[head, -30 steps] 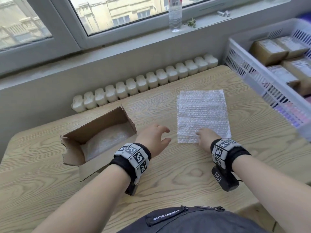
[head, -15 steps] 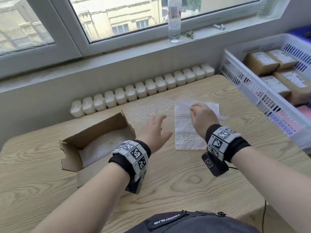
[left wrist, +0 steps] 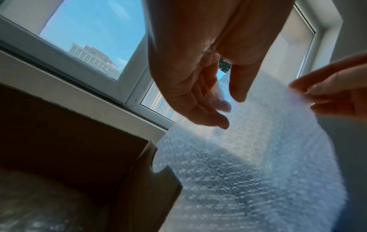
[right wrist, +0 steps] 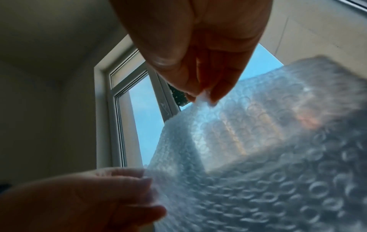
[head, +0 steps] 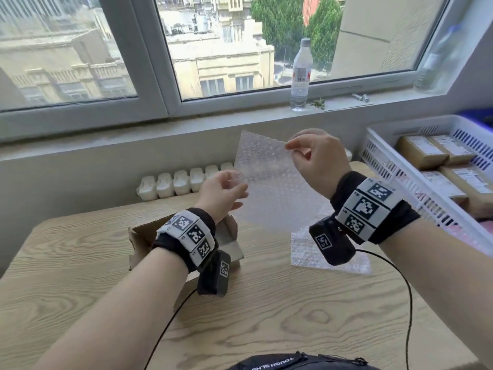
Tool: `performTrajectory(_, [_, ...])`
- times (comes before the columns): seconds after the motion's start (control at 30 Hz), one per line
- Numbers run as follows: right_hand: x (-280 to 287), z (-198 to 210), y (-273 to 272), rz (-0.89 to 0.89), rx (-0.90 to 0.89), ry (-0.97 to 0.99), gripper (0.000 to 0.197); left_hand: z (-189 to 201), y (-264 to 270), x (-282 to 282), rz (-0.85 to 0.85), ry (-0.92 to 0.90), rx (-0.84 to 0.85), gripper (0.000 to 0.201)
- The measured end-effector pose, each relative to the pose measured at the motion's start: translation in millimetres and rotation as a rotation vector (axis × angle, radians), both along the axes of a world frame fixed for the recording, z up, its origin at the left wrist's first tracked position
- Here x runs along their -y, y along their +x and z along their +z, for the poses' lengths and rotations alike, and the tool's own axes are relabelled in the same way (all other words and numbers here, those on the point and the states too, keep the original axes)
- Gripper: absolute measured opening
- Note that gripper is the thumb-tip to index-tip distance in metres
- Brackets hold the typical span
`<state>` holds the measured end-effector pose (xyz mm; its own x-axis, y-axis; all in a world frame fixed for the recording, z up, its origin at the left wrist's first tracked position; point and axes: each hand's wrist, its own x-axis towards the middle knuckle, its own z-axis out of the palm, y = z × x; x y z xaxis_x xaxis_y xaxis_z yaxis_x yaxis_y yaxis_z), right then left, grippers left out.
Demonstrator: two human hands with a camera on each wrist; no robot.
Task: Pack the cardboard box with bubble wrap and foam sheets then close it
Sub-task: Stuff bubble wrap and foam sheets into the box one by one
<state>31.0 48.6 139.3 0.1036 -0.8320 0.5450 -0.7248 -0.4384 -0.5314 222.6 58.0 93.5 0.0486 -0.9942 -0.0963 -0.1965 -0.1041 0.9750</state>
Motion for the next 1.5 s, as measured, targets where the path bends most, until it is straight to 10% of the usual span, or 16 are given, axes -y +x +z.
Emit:
performTrajectory(0.23, [-11,-2,33,0.102,-0.413,0.362,0.071,18,30,-15,0.108,-0.108,-0.132,0.033])
performTrajectory(0.37, [-14,-2,50,0.117,-0.472,0.397,0.041,30,45,-23,0.175,-0.219,-0.053,0.058])
performTrajectory(0.6, [-15,12,70,0.132,0.162,0.343,0.016,30,56,-36,0.253,-0.231,0.145,0.038])
performTrajectory(0.87, [-33,11,96,0.489,0.723,0.706,0.021,32,48,-51,0.039,-0.042,-0.416,0.039])
performTrajectory(1.13, [-33,-8,111,0.238,0.005,0.475,0.058,25,58,-61,0.119,0.042,-0.523,0.021])
performTrajectory(1.33, [-39,-18,112,0.475,0.298,0.742,0.05,18,74,-66,0.229,0.047,-0.607,0.027])
performTrajectory(1.5, [-31,-21,121,0.294,0.055,0.516,0.036,4,93,-64,0.469,0.018,-0.234,0.053])
